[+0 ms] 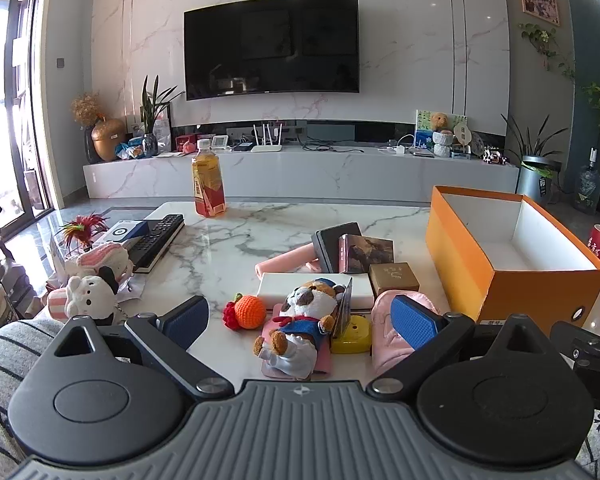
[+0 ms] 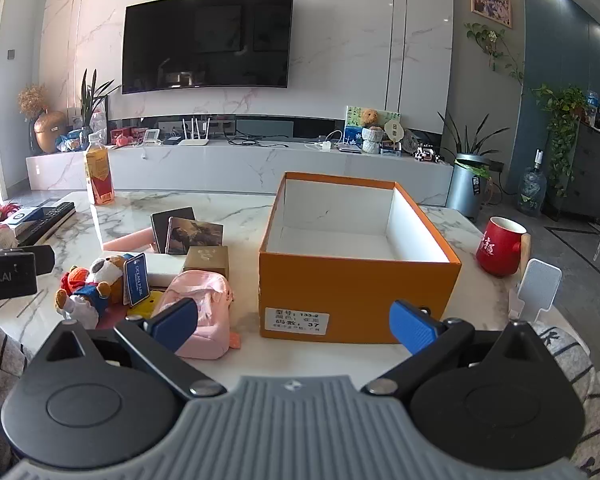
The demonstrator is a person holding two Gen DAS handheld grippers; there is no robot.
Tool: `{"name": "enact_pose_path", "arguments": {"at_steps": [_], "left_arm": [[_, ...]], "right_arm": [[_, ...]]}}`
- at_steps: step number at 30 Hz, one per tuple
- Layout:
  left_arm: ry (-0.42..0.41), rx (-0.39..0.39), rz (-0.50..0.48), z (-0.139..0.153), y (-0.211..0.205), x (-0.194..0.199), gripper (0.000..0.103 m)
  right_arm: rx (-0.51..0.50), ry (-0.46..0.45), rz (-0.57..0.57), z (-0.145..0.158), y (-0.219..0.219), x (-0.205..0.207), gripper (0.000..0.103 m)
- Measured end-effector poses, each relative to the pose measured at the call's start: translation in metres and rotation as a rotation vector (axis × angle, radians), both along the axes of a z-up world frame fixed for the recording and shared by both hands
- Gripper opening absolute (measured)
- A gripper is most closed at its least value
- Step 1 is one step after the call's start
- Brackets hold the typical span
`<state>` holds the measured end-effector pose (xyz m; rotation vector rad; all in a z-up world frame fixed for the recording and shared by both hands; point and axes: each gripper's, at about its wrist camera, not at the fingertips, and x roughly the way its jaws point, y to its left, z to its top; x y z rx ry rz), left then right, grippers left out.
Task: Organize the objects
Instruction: 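Move both tools toward the red panda plush and pink backpack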
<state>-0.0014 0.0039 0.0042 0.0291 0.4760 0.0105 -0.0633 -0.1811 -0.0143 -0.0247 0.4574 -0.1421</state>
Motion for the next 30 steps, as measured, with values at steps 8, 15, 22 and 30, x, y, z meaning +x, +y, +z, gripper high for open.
{"name": "enact_pose_path", "arguments": {"at_steps": [8,15,22,30], "left_arm": [[-0.022,0.028,-0.009,-0.0025,-0.0045,-0.003,0.103],[-0.02,0.035,-0.008,-0.0022,-0.006,-0.0026,0.103],[-0.024,0.041,-0.013,-0.0016,-0.0076,-0.0024,0.103],[-0.022,0.036,-0.014,-0.0031,-0.0076,-0.0021,0.103]], "right_arm": [[0.015,0.0,0.0,0.0003,-0.002,-0.0003,0.102],[0.006,0.001,-0.005,-0.001,-0.0015,-0.0001,0.102],[0.007,0.005,-0.011,-0.0024,-0.0027,0.0004,0.102],[-0.001,0.008,-0.005,-0.0037,-0.0018,0.0011,0.102]]}}
